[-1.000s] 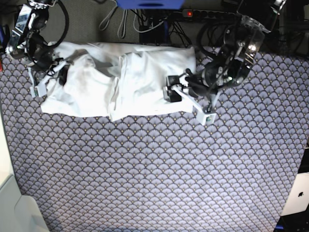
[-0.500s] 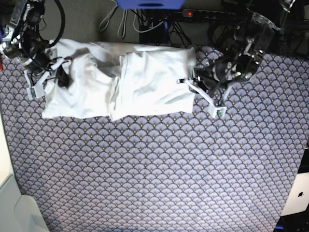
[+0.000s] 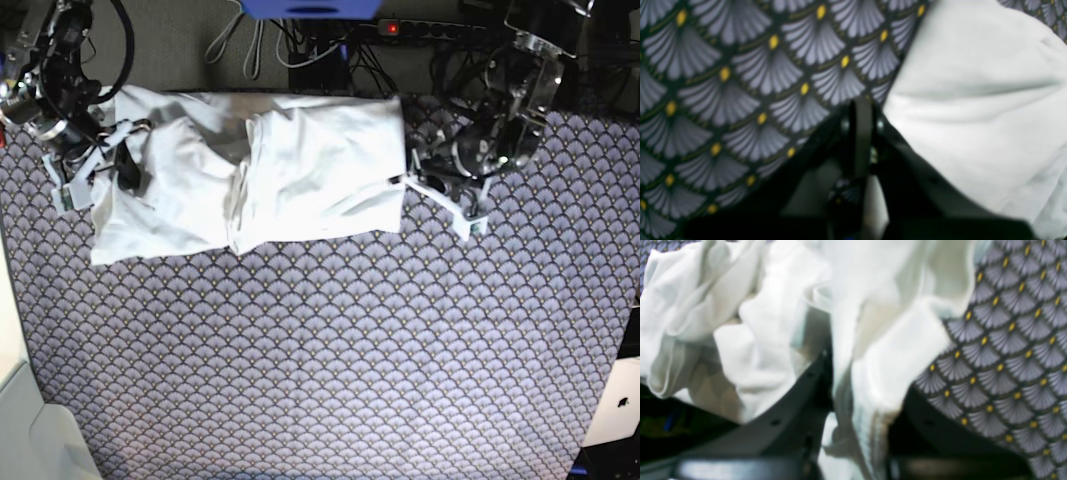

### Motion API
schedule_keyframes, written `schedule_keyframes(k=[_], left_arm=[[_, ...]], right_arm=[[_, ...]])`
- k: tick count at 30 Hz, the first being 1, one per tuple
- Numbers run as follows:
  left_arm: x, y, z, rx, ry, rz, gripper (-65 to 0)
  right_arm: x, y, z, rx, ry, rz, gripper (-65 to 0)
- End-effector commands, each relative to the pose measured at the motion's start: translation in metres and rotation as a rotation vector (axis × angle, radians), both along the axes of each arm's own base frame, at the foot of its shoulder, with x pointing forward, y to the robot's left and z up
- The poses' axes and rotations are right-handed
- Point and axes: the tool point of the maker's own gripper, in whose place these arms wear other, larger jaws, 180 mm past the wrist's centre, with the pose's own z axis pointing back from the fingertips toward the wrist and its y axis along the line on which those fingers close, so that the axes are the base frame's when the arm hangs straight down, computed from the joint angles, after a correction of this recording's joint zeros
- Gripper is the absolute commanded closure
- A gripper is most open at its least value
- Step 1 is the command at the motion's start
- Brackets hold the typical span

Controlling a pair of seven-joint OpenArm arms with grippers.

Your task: Fold the T-shirt properly

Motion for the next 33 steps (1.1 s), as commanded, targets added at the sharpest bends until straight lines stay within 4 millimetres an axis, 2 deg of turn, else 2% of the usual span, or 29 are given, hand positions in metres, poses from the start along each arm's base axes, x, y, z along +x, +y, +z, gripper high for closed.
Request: schedule_keyframes(k=[1,3,8,11,19,25,33], left_arm=[[0.003,-0.006,0.005,-0.017,-0.009,-0.012,-0.3],[0.004,-0.011,0.003,-0.023,-0.004,-0.017,-0.3],[0.004,-0.022,-0.006,-0.037,0.025,-0.018,-0.3],[0.001,-0.026,-0.008,-0.038,0.03,-0.032,-0.3],[0.002,-0.026,-0.007,-0.038,0.029,-0.032,-0.3],[0.002,-0.026,-0.007,-0.038,0.029,-0.032,-0.3],[0.002,-0.027,-0.005,-0.042,0.024,-0.033,-0.3]], right_arm=[[0.007,0.001,0.015,-0.009,-0.047,0.018,0.0],[0.005,0.007,0.017,-0.008,-0.04,0.024,0.0],[0.006,0.027,0.037,0.075,-0.09,0.069,0.0],[0.005,0.033,0.038,0.098,-0.072,0.089,0.0],[0.005,0.048,0.049,0.192,-0.092,0.131,0.0],[0.014,0.064,0.065,0.266,-0.117,0.187,0.0],[0.02,0.094,0.064,0.333,-0.092,0.213,0.0]])
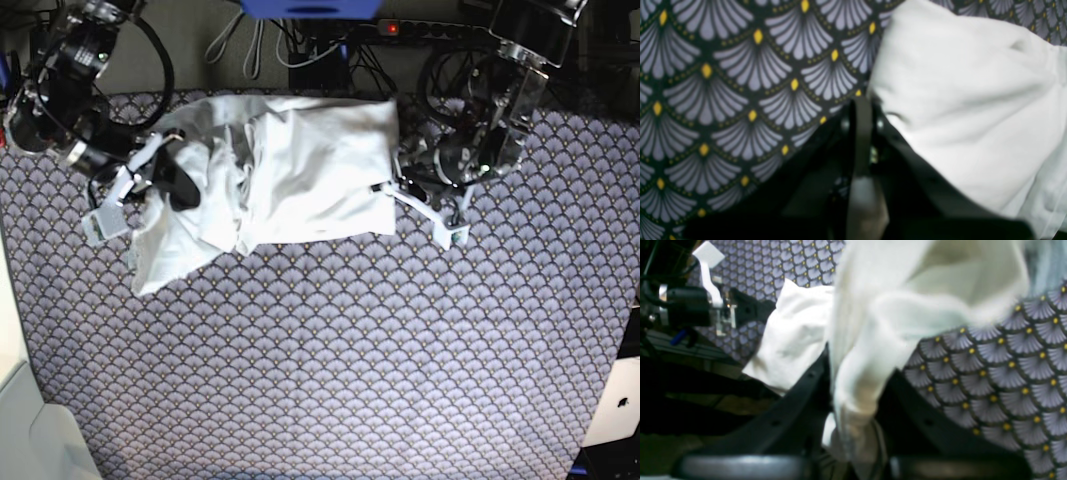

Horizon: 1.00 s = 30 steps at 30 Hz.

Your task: Fold the T-shirt properly

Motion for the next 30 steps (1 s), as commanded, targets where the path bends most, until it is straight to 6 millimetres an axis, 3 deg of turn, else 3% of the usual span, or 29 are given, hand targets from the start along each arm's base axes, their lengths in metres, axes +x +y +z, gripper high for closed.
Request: schedule_keyframes(k=[1,8,15,20,30], left_arm=[[-0.007,-0.006,0.0,-0.02,0.03,-0.016,-0.3],[-0.008,-0.006,0.0,-0.021,0.032,-0.013,-0.3],[-0.005,-0.005,0.002,-0.024,0.022,-0.006,-0.3],[-0.003,-0.005,0.004,-0.026,0.015,-0.004,-0.3],[0.005,-0.012,0.022,-0.045,-0.042,-0.017,-0.3]], right_arm=[[0.005,0.012,0.015,0.039,-0.058,0.029,0.0],[-0.004,0.059,0.013,0.083,-0.047,0.179,0.0],[-0.006,0.081,0.016,0.103,-0.051,0.251,0.0],[-0.004,0.103,0.028,0.169,-0.111,0.287,0.0],[0.008,0.092,0.002,-0.007,-0.099,0.23,0.0]])
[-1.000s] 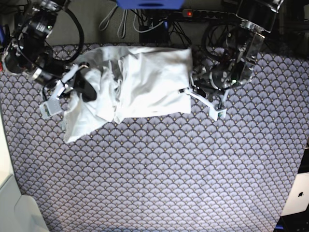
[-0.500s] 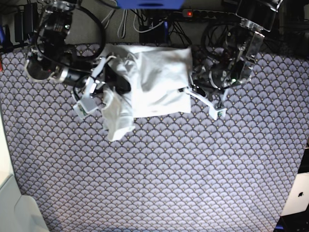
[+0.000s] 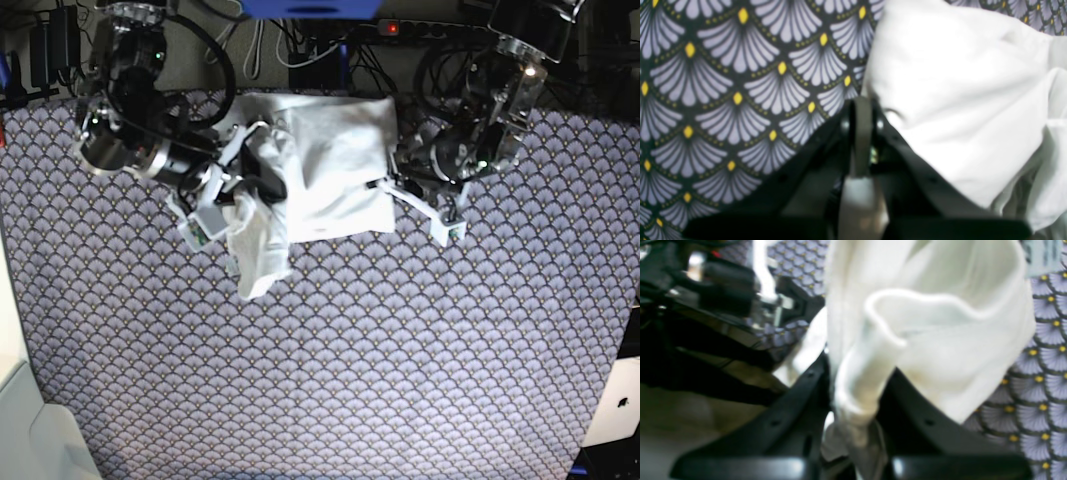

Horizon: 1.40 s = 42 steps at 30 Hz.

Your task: Fold the T-shirt properly

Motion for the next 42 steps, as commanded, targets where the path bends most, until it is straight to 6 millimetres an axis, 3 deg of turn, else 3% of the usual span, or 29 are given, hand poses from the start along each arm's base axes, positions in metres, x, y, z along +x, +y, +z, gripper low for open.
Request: schedule_keyframes(k=[1,5,8,13,21,32,37,42], left_arm=[[0.008,-0.006,0.015,-0.027,-0.04,-0.012,-0.3],[0.014,-0.013,0.035,-0.047,-0.1,-0.028,-0.3],[0.021,-0.003,0.044,-0.052,-0.123,0.007,-0.3],[0.028,0.018,0.048,-0.038,-0.135,0.063,-0.3],[0.016,0.037,0.038,-0.023,-0.103,0.116,-0.3],[0.014,0.101,0.04,0.052,-0.114,0.238,-0.3],[0.017,0.119,0.046,0.06,-0.13,0.287,-0.3],[0.017,0.12,0.046,0.061,-0.132,0.29,-0.3]], right_arm=[[0.006,0.003,0.012,0.024,-0.051,-0.002,0.0],[0.007,0.006,0.007,-0.018,-0.057,0.009,0.0],[0.003,0.016,0.003,-0.047,-0.056,0.043,0.0],[0.003,0.035,0.011,-0.012,-0.1,0.08,0.0],[0.015,0.033,-0.013,-0.068,-0.052,0.086,0.0],[0.021,0.03,-0.035,-0.29,-0.055,0.066,0.0],[0.018,0.055,-0.038,-0.38,-0.118,0.116,0.0],[0.013,0.076,-0.037,-0.438,-0.166,0.187,0.0]])
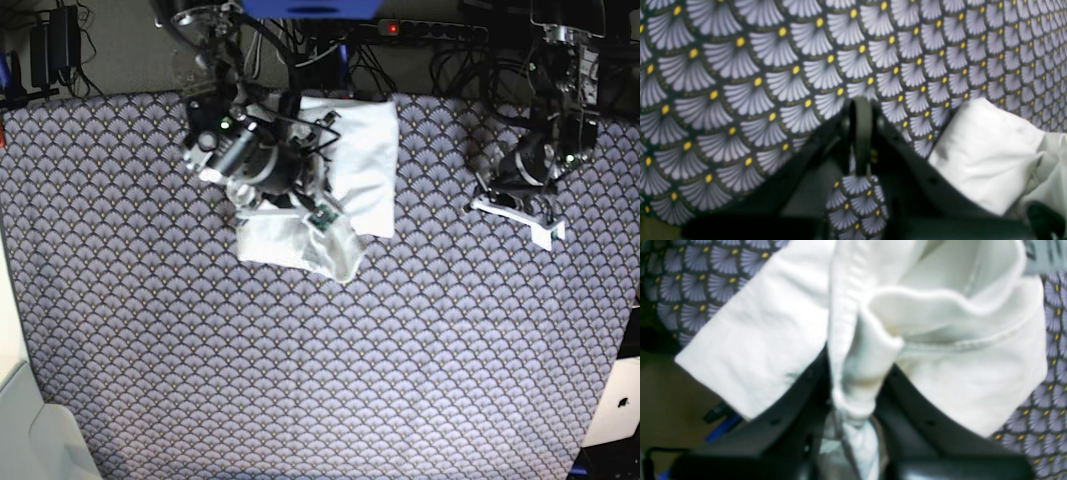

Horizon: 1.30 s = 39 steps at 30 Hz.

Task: Fold the T-shirt properly
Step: 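Press the folded half down onto the bundle with the right gripper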

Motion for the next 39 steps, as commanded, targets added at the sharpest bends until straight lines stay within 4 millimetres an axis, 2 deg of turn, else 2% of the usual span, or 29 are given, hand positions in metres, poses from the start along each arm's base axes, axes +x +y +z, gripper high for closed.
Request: schedule_keyframes(k=[1,4,10,20,29,32,35,39], left_arm=[[0.007,0.002,0.011,0.005,-0.036,-0.005,-0.3],[0.007,0.002,0.011,0.005,-0.036,-0.005,-0.3],[0.001,0.002,0.006,0.011,-0.02,-0.005,-0.3],[0.0,0.002,0.005,0.008,-0.017,-0.004,-0.2],[0.0,0.003,0.005,0.011,-0.016,-0.003,-0.2],[-0.004,0.001,0.002,0.004,0.006,-0.011,-0.4],[-0.011,-0.004,0.0,-0.014,0.045,-0.032,-0.4],[-0.011,-0.011,0.009,-0.02,0.031,-0.056,-0.5]], right_arm=[[0.004,0.017,0.016,0.064,-0.047,0.037,0.0],[0.0,0.023,0.012,0.05,-0.04,0.073,0.0],[-0.006,0.032,-0.011,0.023,0.023,0.119,0.0],[0.007,0.026,-0.011,-0.004,0.005,0.123,0.0],[0.008,0.017,-0.014,-0.029,0.003,0.124,-0.3],[0.009,0.015,-0.015,-0.032,0.004,0.121,-5.2],[0.007,0.01,-0.018,-0.048,0.007,0.125,-14.4],[0.007,0.011,-0.015,-0.042,-0.003,0.126,-25.6]])
